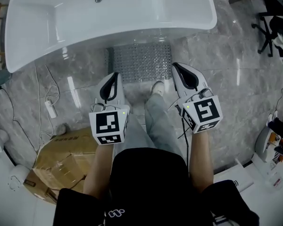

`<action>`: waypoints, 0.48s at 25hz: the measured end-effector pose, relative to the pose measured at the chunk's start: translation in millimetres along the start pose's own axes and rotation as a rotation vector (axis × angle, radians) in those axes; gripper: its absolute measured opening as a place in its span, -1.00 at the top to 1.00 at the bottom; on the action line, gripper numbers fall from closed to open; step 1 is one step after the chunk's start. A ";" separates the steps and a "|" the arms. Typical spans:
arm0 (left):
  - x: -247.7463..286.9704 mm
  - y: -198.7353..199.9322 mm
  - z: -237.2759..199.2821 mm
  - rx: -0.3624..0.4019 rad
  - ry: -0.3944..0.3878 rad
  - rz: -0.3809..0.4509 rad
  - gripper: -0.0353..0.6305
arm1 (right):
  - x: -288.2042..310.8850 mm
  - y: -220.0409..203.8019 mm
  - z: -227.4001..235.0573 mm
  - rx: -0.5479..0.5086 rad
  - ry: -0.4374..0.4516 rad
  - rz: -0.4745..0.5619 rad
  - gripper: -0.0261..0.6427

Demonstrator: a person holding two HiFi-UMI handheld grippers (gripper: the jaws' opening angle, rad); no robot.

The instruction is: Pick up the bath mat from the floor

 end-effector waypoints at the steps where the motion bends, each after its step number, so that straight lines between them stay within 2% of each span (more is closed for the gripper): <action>1: 7.2 -3.7 -0.3 0.002 -0.008 -0.014 0.88 | 5.4 -6.3 1.2 0.009 0.003 -0.010 0.90; 7: 41.0 -28.8 -1.2 0.026 -0.066 -0.072 0.88 | 37.5 -37.3 -5.2 0.045 0.027 -0.042 0.90; 12: 67.7 -57.0 -2.3 -0.002 -0.058 -0.126 0.88 | 61.4 -63.6 0.5 0.048 0.045 -0.069 0.90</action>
Point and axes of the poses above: the fingertips, and each gripper's own axes: x forward along the fingers, z to its right, y out of its top, the point moved 3 cm from there along -x, backward along the fingers, and after that the axes turned 6 degrees about -z, right-handed, at the moved point
